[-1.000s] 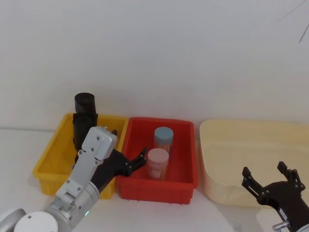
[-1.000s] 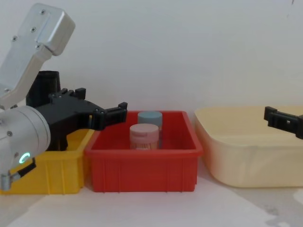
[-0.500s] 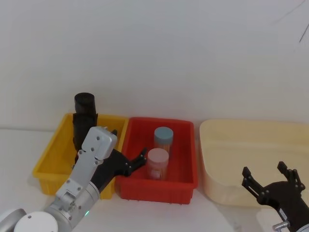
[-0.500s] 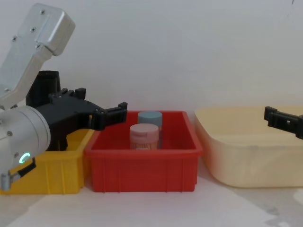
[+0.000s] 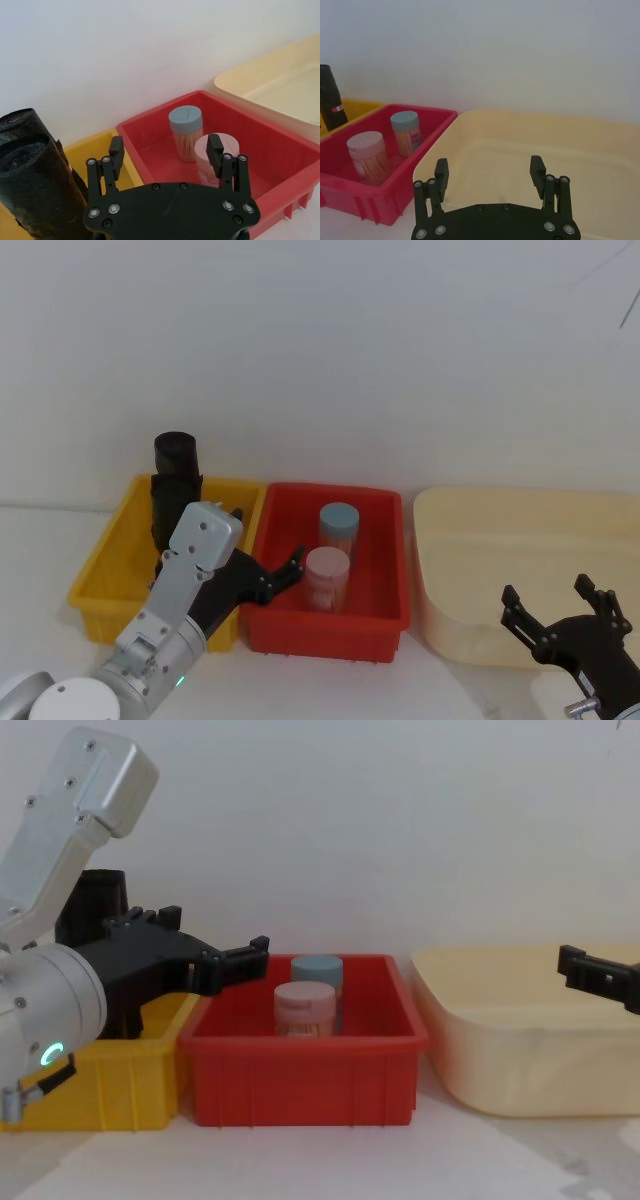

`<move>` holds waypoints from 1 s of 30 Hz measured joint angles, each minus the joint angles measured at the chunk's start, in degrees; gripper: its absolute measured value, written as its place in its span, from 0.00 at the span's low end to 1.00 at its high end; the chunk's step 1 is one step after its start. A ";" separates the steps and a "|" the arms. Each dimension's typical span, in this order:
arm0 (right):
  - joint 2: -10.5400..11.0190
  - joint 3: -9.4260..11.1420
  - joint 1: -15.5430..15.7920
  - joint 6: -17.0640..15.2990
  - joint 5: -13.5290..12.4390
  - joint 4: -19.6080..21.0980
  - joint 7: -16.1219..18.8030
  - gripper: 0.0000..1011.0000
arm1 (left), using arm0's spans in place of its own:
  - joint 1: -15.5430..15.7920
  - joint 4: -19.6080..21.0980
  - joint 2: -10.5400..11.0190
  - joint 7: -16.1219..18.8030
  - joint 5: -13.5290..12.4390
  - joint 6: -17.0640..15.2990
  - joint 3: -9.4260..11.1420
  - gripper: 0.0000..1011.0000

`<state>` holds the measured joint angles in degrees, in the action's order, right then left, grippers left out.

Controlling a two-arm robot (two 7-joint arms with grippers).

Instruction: Pick up the garbage bag with the one hand and transfer it to the other hand.

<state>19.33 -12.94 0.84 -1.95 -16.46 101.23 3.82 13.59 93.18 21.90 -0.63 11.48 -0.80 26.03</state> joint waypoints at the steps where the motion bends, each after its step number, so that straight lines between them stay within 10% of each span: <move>1: 0.00 0.00 0.00 0.00 0.00 0.00 0.00 0.99 | 0.00 0.00 0.00 0.00 0.00 0.00 0.00 0.99; 20: 0.52 -0.44 -3.38 -1.50 -0.33 1.26 2.86 0.99 | 2.75 3.64 1.55 -2.13 -2.21 -2.48 0.46 0.99; 30: -0.84 -2.84 -9.89 -5.12 -1.59 2.57 6.75 0.99 | 2.77 12.47 6.49 -5.13 -0.79 -8.19 -3.99 0.99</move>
<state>18.49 -15.78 -9.05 -7.07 -18.06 103.80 10.57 16.36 105.65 28.39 -5.75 10.69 -8.98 22.03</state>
